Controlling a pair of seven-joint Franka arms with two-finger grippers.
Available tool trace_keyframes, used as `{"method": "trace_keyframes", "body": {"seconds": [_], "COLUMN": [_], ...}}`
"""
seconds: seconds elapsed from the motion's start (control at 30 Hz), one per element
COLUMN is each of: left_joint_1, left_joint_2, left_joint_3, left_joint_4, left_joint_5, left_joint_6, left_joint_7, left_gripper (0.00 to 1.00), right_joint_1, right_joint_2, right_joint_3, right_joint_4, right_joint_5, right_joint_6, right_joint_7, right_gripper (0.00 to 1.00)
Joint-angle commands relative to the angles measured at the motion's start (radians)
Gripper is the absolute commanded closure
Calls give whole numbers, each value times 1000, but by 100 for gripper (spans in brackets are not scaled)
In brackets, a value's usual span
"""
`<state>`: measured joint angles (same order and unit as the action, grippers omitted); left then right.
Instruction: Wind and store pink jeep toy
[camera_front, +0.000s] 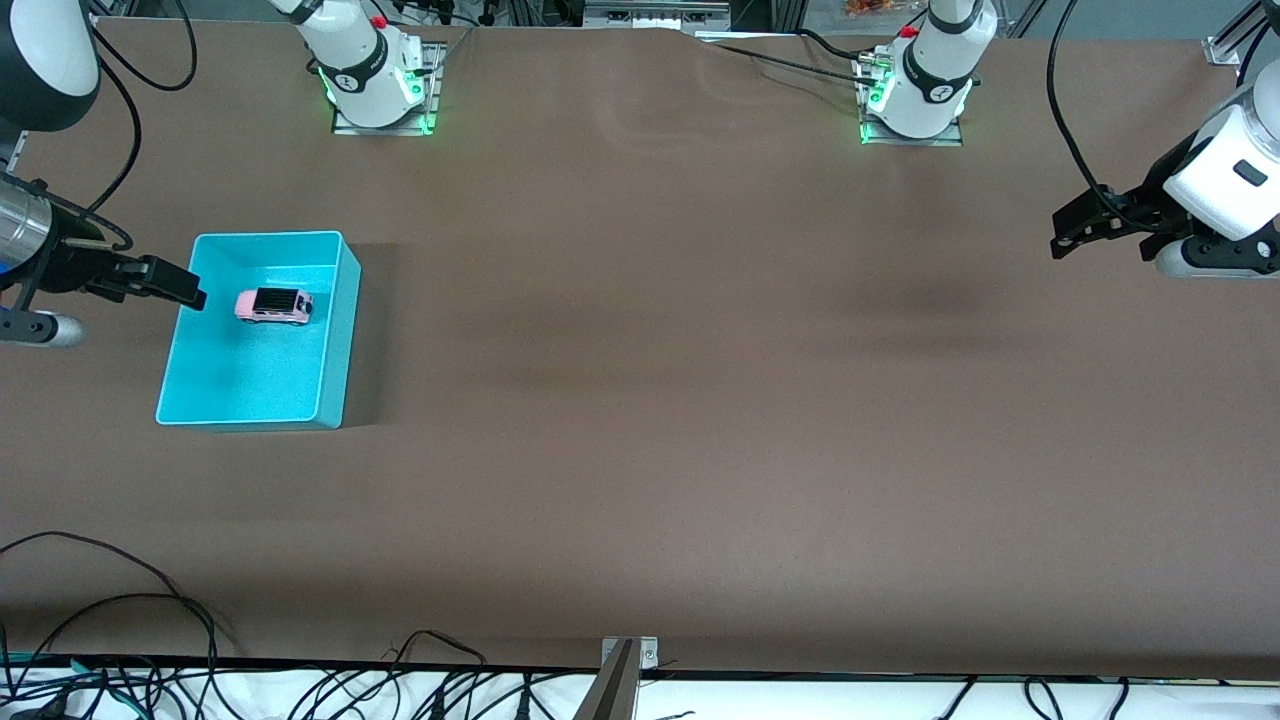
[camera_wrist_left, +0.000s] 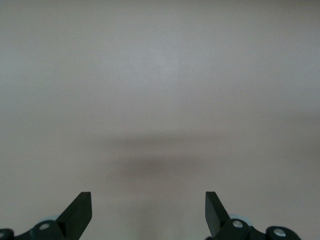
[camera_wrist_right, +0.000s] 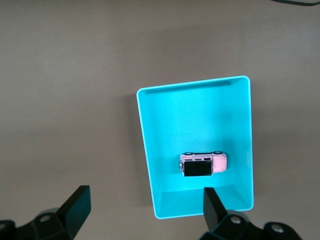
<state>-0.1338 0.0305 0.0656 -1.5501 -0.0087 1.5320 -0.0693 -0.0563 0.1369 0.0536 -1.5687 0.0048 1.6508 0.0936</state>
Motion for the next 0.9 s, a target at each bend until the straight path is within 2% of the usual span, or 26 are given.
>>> {"method": "trace_keyframes", "body": {"seconds": [0.0, 0.87], "left_joint_1": [0, 0], "left_joint_2": [3, 2], "left_joint_3": [3, 3], "left_joint_4": [22, 18], "left_joint_5": [-2, -2], "left_joint_6": [-23, -27], "left_joint_7": [-6, -7], "left_gripper": [0, 0], "right_joint_1": [-13, -10], "right_joint_2": [-30, -23], "right_joint_3": [25, 26], "right_joint_4": [-33, -25], "right_joint_5": [-9, -6], "right_joint_6": [15, 21], "right_joint_7": [17, 31], "right_gripper": [0, 0]}}
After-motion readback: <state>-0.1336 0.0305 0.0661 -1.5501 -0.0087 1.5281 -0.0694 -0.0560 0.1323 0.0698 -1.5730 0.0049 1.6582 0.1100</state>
